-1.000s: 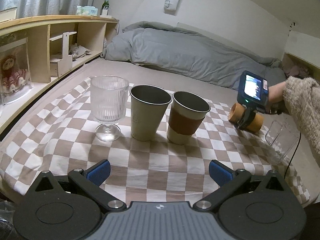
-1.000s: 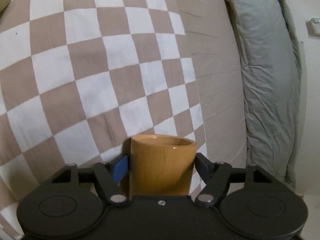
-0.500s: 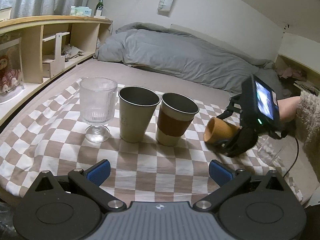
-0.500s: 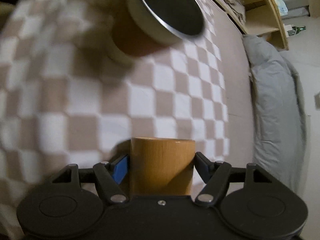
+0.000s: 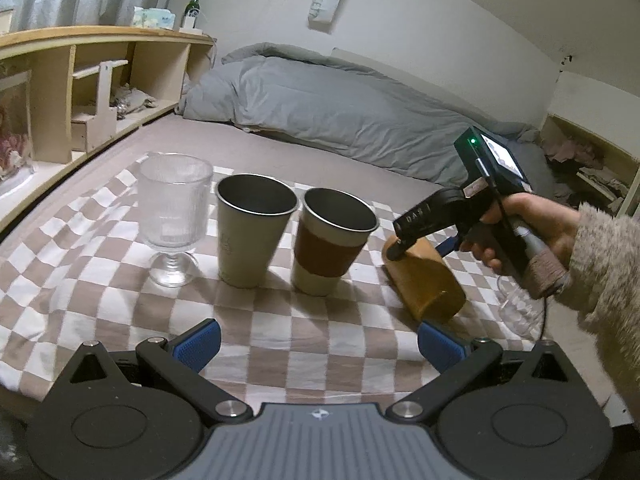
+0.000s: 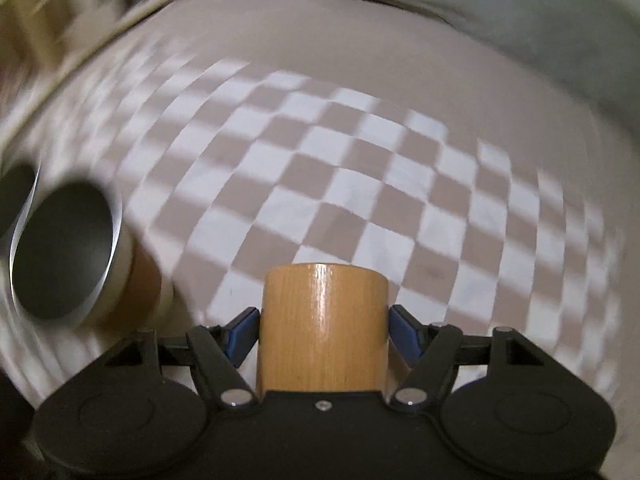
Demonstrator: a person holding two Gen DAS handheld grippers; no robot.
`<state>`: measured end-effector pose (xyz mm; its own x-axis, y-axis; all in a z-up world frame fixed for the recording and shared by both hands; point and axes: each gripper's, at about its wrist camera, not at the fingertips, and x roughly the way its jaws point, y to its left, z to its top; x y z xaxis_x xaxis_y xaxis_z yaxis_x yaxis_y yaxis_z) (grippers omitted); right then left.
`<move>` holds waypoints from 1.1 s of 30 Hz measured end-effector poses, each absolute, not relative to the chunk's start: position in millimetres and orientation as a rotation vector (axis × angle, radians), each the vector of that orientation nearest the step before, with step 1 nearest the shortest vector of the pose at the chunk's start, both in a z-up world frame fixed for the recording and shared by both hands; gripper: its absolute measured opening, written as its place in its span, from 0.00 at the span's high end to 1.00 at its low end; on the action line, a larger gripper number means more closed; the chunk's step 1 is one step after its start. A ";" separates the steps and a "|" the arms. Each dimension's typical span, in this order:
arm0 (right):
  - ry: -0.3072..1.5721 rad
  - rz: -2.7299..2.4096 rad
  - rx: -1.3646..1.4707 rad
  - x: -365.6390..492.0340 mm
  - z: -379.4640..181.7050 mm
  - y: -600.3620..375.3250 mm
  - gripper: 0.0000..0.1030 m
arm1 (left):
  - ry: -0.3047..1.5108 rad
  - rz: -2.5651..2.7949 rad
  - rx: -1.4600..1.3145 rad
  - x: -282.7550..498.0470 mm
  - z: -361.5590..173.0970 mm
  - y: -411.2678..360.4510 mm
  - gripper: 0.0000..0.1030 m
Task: Flip cup upright
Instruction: 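Lift the wooden cup with the right gripper while the left gripper grasps its base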
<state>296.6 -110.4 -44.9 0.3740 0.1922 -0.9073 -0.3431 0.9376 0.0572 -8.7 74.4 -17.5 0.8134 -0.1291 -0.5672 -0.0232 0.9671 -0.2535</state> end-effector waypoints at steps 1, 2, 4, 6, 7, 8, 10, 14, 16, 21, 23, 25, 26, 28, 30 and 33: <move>1.134 0.327 -0.107 295.5 -48.4 -114.6 0.31 | 0.624 -0.063 -0.260 -6.2 -17.7 72.5 0.00; 1.130 0.319 -0.078 294.8 -50.0 -117.1 0.30 | 0.629 -0.069 -0.263 -3.5 -18.2 70.1 0.00; 1.106 0.325 -0.071 288.2 -52.8 -118.6 0.30 | 0.641 -0.085 -0.266 3.2 -19.2 63.5 0.00; 1.095 0.325 -0.043 283.9 -56.3 -124.2 0.29 | 0.648 -0.103 -0.259 9.8 -20.2 56.1 0.00; 1.094 0.324 -0.021 281.9 -57.9 -126.9 0.22 | 0.654 -0.116 -0.254 13.5 -20.1 51.9 0.00; 1.087 0.327 -0.001 274.7 -50.4 -134.7 0.17 | 0.661 -0.128 -0.250 17.9 -19.8 47.8 0.00; 1.058 0.346 0.040 261.9 -46.8 -145.1 0.17 | 0.677 -0.153 -0.249 27.3 -18.6 40.8 0.01; 0.989 0.384 0.100 236.8 -36.1 -168.7 0.16 | 0.712 -0.207 -0.272 50.2 -14.4 28.8 0.02; 0.940 0.412 0.118 217.3 -26.8 -185.5 0.16 | 0.728 -0.226 -0.282 62.5 -12.8 22.3 0.05; 0.855 0.454 0.137 176.3 -12.7 -220.2 0.16 | 0.739 -0.232 -0.326 96.5 -4.4 3.7 0.10; 0.836 0.471 0.138 164.0 -12.1 -232.1 0.17 | 0.750 -0.226 -0.338 109.5 -2.6 -3.8 0.12; 0.824 0.503 0.135 155.1 -11.0 -236.1 0.19 | 0.760 -0.211 -0.338 123.8 -1.5 -13.5 0.14; 0.821 0.512 0.127 152.1 -10.6 -236.9 0.21 | 0.761 -0.198 -0.330 130.9 -0.3 -18.9 0.15; 0.814 0.536 0.086 144.4 -15.1 -235.6 0.24 | 0.759 -0.151 -0.258 145.3 1.6 -36.2 0.16; 0.808 0.552 0.042 137.4 -19.2 -232.4 0.26 | 0.759 -0.135 -0.207 157.2 0.7 -49.3 0.19; 0.791 0.584 0.002 127.7 -23.5 -232.0 0.37 | 0.807 -0.141 -0.158 179.4 -5.4 -70.8 0.21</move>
<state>127.7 -232.0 -23.5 0.5546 0.4945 -0.6692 -0.4934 0.8430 0.2140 179.4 -70.8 -5.4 0.6836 -0.1851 -0.7060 0.0648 0.9789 -0.1939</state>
